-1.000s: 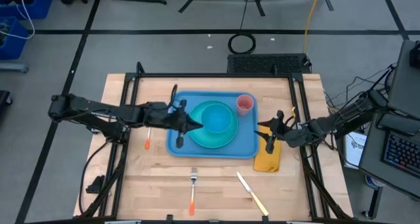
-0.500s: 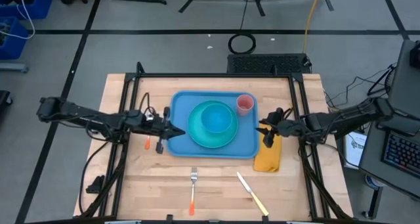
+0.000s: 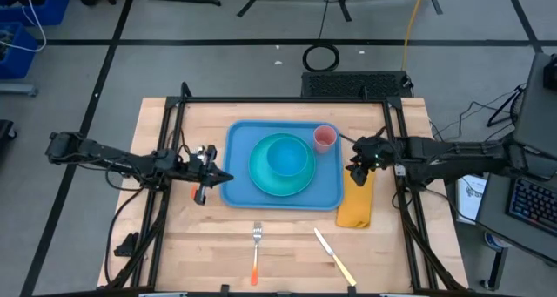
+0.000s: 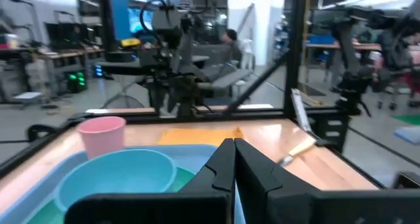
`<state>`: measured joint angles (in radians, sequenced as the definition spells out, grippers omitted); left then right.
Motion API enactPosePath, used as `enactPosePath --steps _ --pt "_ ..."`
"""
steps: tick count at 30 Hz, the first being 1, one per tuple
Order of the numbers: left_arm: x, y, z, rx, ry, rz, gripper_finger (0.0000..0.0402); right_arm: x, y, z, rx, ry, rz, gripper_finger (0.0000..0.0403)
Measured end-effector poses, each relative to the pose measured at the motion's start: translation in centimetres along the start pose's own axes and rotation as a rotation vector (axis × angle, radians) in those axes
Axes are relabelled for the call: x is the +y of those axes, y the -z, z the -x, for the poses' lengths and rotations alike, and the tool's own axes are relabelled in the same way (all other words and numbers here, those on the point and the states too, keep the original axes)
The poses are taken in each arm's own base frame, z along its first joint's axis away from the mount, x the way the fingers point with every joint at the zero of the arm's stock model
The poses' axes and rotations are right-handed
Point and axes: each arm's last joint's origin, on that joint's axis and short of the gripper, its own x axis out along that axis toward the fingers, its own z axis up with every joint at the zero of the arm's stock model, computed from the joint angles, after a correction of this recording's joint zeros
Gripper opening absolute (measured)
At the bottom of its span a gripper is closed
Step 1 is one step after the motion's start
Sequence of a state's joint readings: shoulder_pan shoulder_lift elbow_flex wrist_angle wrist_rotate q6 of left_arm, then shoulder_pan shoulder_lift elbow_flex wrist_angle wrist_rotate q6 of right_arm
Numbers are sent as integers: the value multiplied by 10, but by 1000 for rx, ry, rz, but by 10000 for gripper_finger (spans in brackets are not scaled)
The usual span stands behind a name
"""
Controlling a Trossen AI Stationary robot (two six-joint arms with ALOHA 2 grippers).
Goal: Set up tray
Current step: Put the yellow napkin to the left of the green plate on the blue serving tray
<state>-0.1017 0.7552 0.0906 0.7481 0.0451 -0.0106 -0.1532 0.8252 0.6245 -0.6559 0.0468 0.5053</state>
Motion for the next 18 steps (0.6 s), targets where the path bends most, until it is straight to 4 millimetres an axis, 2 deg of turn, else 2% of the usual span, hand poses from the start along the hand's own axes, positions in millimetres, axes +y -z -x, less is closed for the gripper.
enactPosePath --steps 6,11,14,18 --pt "2 8 5 -1 -57 2 11 -12 -6 -11 223 19 -44 169" --pt "2 8 5 2 -52 10 9 -19 -18 -24 299 6 -12 169" --pt "2 8 5 4 -51 11 4 -21 -29 -27 314 -8 13 169" --pt "2 9 5 7 -42 11 19 -28 -41 -26 384 22 32 169"
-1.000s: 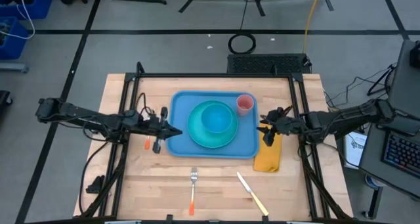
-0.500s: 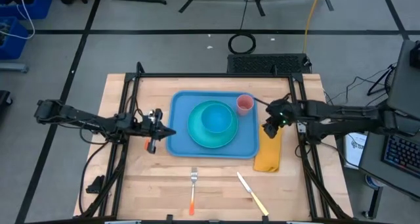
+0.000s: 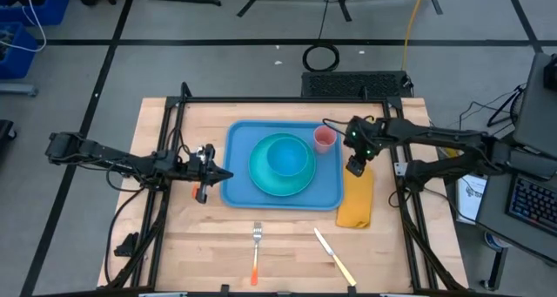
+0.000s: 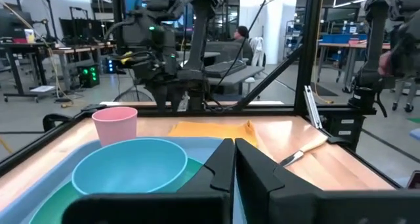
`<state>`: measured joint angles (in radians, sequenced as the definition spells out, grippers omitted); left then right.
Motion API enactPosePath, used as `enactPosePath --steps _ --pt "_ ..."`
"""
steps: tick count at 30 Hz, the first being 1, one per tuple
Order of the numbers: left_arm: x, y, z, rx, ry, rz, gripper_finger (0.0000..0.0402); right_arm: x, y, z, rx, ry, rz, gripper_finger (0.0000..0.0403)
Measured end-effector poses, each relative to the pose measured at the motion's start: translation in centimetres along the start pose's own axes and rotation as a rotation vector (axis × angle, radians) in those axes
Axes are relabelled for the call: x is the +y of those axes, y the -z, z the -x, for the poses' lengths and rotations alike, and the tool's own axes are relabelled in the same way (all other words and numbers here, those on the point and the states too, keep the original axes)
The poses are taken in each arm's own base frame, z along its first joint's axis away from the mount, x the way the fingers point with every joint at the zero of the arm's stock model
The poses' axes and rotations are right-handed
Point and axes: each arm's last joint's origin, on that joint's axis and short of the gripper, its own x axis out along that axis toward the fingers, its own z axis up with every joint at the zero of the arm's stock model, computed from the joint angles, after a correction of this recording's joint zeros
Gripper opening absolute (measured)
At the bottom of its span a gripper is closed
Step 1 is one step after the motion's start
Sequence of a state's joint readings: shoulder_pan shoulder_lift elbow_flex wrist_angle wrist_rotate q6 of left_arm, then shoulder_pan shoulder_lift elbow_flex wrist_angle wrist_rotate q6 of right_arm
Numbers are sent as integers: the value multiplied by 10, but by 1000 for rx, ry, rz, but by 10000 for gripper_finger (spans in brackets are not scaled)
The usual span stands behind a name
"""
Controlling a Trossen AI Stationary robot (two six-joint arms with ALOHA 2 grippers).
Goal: Set up tray
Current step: Put the yellow napkin to the left of the green plate on the blue serving tray
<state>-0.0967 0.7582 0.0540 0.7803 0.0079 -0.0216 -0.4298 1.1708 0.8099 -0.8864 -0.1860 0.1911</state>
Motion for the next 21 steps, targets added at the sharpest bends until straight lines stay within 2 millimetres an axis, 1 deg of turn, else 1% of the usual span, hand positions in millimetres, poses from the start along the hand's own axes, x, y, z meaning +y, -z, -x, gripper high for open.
enactPosePath --steps 2,5,8,15,21 --pt "0 0 0 0 1 0 25 -4 -4 0 29 4 13 169" --pt "0 0 0 2 0 1 26 -9 -8 -7 96 -57 30 169" --pt "0 0 0 3 0 1 21 -13 -11 -14 137 -103 42 169" --pt "0 2 0 16 0 2 3 -24 -20 -28 165 -105 89 169" --pt "0 2 0 19 -6 0 25 -35 -26 -38 180 -127 102 169"
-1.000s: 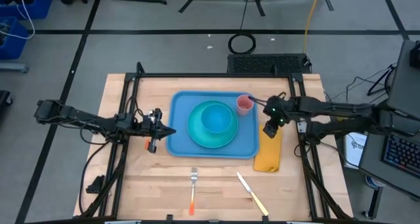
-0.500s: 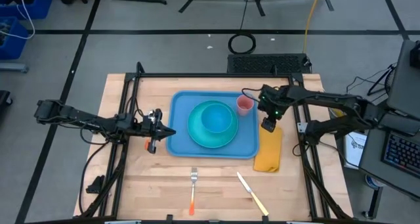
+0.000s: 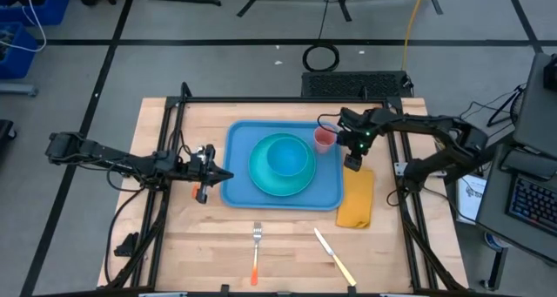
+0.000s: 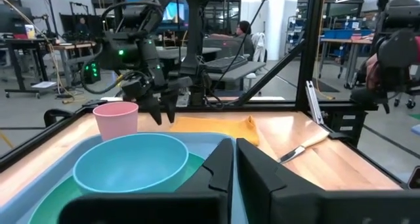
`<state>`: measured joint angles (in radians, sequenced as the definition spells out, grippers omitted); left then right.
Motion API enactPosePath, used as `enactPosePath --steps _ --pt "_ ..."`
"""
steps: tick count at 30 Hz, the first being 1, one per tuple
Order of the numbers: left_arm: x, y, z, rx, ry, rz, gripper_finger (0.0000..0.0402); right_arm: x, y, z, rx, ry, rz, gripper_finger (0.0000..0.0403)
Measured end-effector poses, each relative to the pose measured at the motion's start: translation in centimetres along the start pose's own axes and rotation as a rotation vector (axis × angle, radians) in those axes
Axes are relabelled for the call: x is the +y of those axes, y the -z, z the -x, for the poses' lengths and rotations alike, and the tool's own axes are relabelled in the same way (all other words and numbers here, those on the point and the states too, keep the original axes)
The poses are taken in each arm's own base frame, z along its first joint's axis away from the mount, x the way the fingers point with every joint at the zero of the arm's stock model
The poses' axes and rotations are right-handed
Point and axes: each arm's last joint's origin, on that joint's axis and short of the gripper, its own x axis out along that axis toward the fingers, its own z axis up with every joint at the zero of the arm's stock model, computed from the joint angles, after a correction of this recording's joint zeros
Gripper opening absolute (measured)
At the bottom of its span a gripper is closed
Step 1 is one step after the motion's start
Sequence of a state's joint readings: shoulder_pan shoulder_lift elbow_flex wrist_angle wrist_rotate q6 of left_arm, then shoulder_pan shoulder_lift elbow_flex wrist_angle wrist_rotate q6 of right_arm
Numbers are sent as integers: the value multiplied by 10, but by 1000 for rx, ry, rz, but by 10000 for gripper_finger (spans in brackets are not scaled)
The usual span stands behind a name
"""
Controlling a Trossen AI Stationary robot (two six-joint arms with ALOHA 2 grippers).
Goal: Set up tray
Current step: Put the yellow napkin to the left of the green plate on the blue serving tray
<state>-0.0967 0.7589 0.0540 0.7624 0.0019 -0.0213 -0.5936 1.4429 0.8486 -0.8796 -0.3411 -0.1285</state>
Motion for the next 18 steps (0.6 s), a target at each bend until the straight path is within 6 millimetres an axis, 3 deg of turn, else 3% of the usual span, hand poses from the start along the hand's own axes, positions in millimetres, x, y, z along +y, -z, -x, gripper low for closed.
enactPosePath --steps 5,14,18 --pt "0 0 0 2 -2 -10 30 -7 -2 -7 34 -8 11 169" --pt "0 0 0 4 -2 -15 4 -9 -7 -9 -1 -17 54 169" --pt "0 0 0 4 -2 -14 17 -9 -7 -8 -10 -27 56 169"
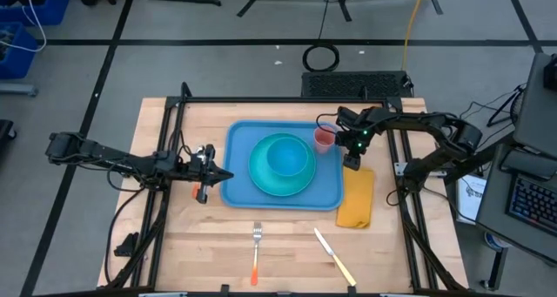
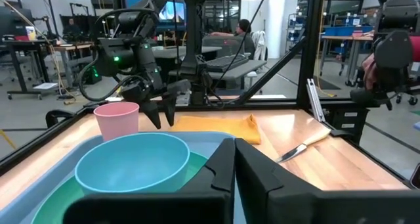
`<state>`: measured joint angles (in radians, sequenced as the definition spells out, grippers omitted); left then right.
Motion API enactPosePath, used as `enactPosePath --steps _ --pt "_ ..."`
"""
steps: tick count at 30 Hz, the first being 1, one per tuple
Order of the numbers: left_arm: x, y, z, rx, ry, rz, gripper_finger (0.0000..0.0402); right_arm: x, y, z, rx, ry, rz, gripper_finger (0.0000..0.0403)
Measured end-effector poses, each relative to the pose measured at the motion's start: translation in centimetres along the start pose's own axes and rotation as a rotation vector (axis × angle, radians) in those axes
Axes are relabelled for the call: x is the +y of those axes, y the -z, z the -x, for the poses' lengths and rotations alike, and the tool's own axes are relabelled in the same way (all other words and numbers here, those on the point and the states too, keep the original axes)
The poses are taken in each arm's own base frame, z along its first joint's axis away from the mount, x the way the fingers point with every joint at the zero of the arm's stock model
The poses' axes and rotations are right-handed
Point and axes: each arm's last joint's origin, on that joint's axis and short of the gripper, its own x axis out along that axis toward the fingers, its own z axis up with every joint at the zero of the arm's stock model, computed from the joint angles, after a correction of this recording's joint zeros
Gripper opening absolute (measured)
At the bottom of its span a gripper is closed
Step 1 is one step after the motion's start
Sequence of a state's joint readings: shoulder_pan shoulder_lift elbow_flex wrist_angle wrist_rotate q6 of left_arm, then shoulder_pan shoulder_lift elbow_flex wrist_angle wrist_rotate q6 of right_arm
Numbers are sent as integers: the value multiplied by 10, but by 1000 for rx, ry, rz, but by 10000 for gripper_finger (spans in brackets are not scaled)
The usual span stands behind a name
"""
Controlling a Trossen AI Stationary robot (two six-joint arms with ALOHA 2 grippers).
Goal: Set up tray
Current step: Put the yellow napkin to the left of the green plate on the blue serving tray
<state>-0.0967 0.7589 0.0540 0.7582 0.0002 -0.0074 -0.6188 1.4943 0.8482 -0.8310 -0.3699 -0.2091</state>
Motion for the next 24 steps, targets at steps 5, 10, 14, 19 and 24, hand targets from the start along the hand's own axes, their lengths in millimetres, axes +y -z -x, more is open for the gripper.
enactPosePath --steps 5,10,14,19,24 --pt "0 2 0 25 -1 4 31 -3 3 11 -55 13 -2 169" --pt "0 3 0 31 0 22 20 -8 12 14 -57 6 -40 169" --pt "-1 4 0 40 6 30 4 -12 24 0 -61 -63 -64 169" --pt "-2 4 0 40 10 31 16 -13 24 -2 -84 -72 -70 169" --pt "-2 4 0 40 9 34 35 -13 23 -3 -88 -80 -68 169"
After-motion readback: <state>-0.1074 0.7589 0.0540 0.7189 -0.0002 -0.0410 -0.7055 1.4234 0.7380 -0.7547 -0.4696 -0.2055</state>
